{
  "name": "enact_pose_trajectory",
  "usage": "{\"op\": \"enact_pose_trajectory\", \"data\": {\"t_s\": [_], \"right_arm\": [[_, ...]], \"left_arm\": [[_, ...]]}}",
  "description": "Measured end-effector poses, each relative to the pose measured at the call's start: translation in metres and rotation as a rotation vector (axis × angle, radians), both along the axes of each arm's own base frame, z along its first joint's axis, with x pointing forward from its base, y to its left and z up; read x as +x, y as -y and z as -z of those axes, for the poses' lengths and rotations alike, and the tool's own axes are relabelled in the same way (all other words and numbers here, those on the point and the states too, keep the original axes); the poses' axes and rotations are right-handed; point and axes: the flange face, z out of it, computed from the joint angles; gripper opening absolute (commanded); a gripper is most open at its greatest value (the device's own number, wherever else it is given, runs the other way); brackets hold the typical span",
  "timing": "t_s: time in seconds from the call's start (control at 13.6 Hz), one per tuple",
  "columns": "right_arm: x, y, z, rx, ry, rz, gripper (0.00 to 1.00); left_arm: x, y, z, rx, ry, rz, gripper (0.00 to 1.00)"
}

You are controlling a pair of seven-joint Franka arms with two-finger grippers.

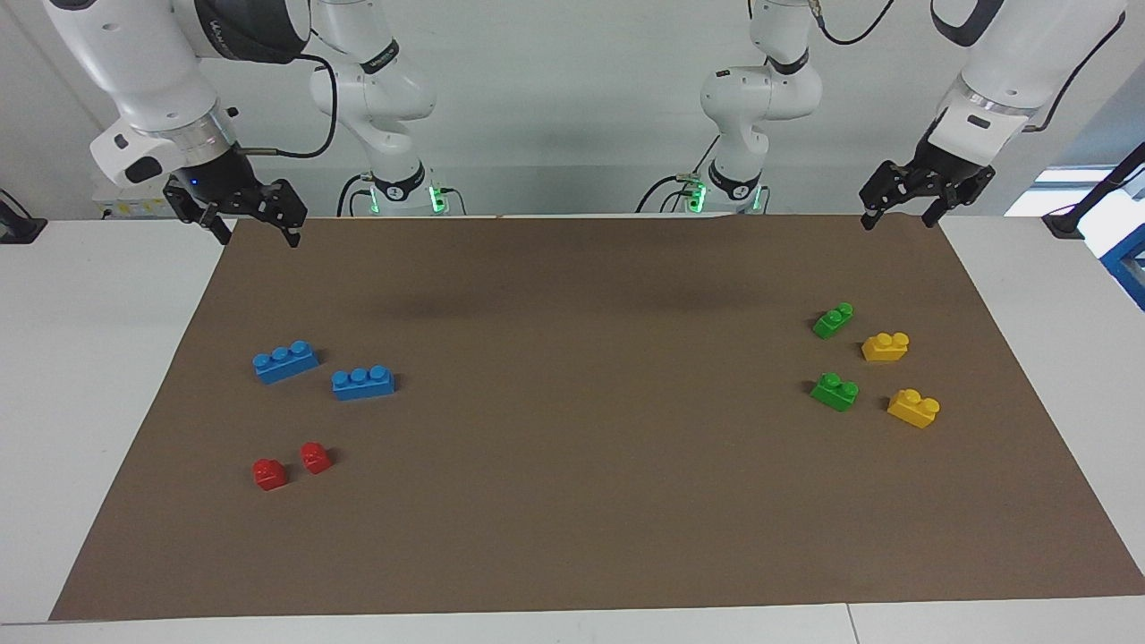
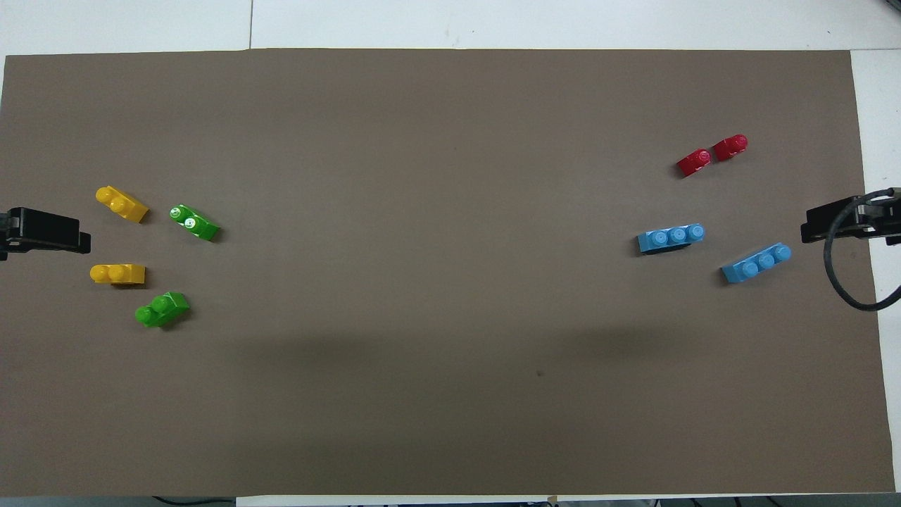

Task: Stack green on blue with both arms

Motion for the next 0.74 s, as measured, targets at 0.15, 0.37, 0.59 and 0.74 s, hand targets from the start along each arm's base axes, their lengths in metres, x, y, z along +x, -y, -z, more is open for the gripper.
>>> {"op": "enact_pose_trajectory", "data": {"t_s": [0.15,0.37,0.59,0.74], "right_arm": [[0.0000,-0.0001,0.0000,0.000,0.000,0.000,1.00],[0.0000,-0.0001,0.0000,0.000,0.000,0.000,1.00],[0.0001,0.0000,-0.0001,0.000,0.001,0.000,1.00],[0.0021,0.0008,-0.0022,-0.001,0.021,0.001,1.00]], "left_arm": [[0.0000,0.0000,0.0000,0.000,0.000,0.000,1.00],[-0.0001,-0.0011,-0.0002,0.000,0.000,-0.002,1.00],[-0.0002,-0.0013,-0.0004,0.000,0.001,-0.002,1.00],[-0.0002,-0.0014,-0.0004,0.000,0.001,-0.003,1.00]]}}
